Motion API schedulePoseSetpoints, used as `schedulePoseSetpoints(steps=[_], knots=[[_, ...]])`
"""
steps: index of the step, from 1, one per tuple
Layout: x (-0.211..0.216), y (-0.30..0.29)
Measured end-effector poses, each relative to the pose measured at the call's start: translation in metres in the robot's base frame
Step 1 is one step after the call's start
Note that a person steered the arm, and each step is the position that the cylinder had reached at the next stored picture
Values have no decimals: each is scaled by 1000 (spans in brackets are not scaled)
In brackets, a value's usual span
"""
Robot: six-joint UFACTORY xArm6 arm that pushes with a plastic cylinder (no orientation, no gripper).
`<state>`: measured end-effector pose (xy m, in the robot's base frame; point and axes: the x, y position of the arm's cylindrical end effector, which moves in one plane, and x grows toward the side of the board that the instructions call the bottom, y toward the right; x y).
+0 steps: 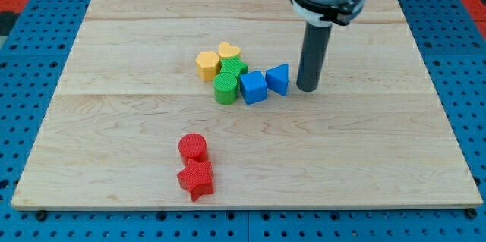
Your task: Push the blue triangle into the group of blocks
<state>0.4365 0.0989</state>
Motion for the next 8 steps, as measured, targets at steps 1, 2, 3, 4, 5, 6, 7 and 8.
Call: schedulePoseSetpoints(steps=[1, 2, 3, 4, 5, 6, 7, 8], knots=[[5, 0], [-10, -8], [-21, -16], [-21, -25], [-21, -29], [-2, -7], [5, -11], [-24, -13]])
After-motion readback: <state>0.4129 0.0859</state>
